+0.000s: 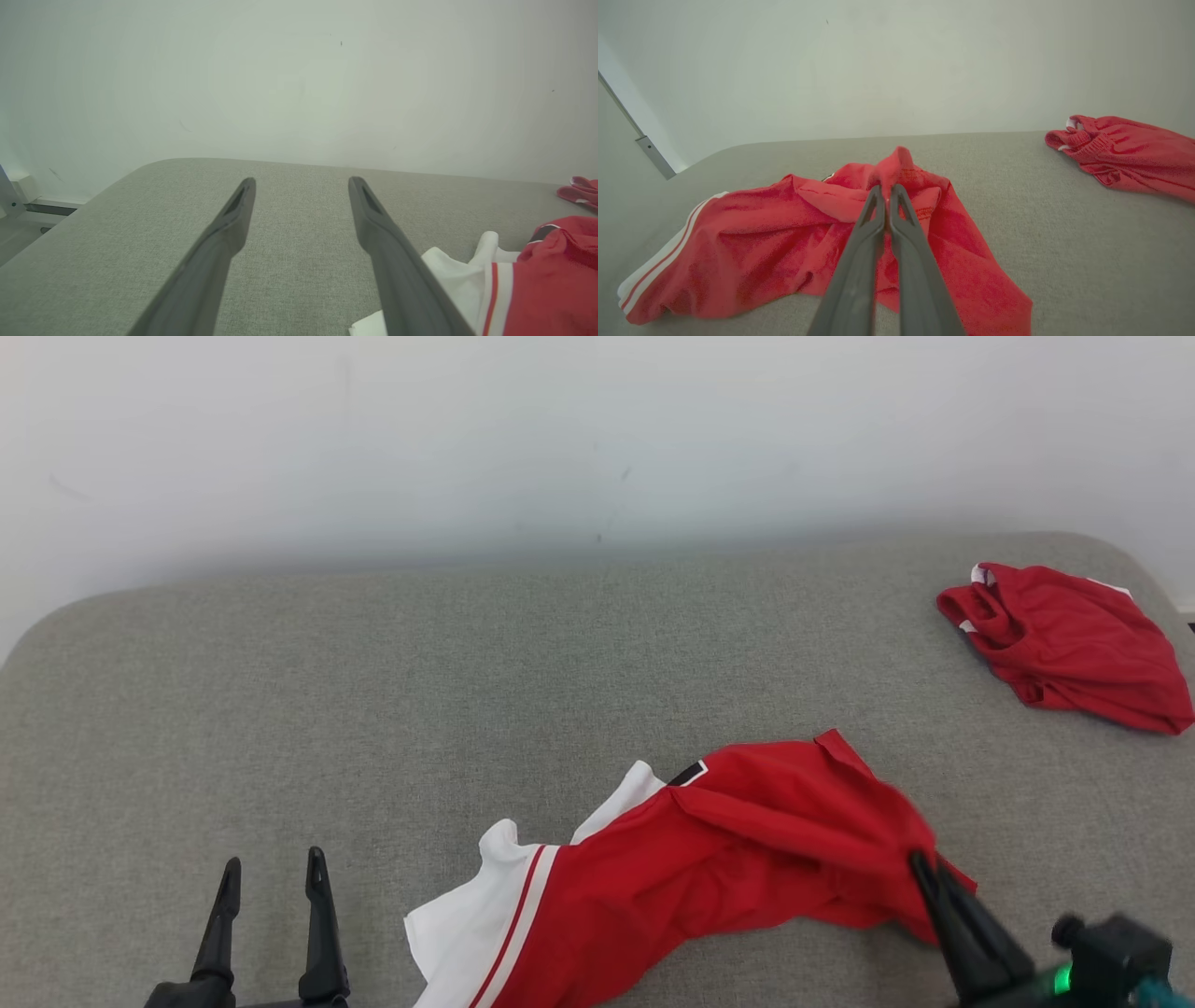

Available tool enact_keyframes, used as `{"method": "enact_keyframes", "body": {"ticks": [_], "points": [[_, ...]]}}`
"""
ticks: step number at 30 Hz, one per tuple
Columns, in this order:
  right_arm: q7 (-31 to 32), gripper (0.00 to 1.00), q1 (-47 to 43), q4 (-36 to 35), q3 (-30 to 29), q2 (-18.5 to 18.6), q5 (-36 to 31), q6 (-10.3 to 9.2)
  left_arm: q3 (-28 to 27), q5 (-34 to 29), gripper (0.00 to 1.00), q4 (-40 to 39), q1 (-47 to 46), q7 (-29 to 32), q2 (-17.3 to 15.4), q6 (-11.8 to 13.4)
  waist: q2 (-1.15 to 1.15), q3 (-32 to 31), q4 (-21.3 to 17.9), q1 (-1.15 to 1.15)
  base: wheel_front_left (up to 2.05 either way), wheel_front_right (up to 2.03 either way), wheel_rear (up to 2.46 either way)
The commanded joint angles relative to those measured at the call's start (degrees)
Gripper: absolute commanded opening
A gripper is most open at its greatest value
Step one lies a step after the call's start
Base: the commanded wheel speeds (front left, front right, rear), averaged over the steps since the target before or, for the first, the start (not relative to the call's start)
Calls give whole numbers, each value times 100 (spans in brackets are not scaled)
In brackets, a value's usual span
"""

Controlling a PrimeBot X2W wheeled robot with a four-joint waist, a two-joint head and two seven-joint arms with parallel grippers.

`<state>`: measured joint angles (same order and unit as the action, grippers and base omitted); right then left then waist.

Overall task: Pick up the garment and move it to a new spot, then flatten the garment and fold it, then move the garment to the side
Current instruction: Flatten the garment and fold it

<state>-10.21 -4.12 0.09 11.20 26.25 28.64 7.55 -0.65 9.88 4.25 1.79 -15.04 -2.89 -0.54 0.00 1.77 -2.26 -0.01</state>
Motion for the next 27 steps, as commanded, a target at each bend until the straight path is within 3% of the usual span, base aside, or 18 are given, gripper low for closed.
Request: {"method": "enact_keyframes", "body": {"ticks": [1,11,12,13,14,20,27], "points": [[108,0,-359,-111,-169,-124,-107,-17,2,-23,100,7,-45,-18,2,-32,0,40,-24,1,0,0,0],[262,0,-1399,139,-502,-468,-227,-17,71,-5,100,73,-95,-18,4,-18,0,92,-19,1,0,0,0],[261,16,-1411,160,-528,-473,-258,-17,70,-8,100,75,-89,-18,2,-19,0,88,-14,1,0,0,0],[213,42,-1403,150,-552,-467,-299,-17,65,-16,100,78,-82,-18,3,-24,0,90,-9,1,0,0,0],[197,100,-1380,143,-562,-449,-299,-17,56,-27,100,77,-75,-18,3,-28,0,89,-5,1,0,0,0],[-7,100,-1160,-98,-705,-360,-223,-17,11,-64,100,77,-64,-18,2,-50,0,68,37,1,0,0,0],[244,100,-663,-352,-823,-56,-292,-17,-21,-43,100,77,-1,-18,3,-38,0,-4,116,1,0,0,0]]}}
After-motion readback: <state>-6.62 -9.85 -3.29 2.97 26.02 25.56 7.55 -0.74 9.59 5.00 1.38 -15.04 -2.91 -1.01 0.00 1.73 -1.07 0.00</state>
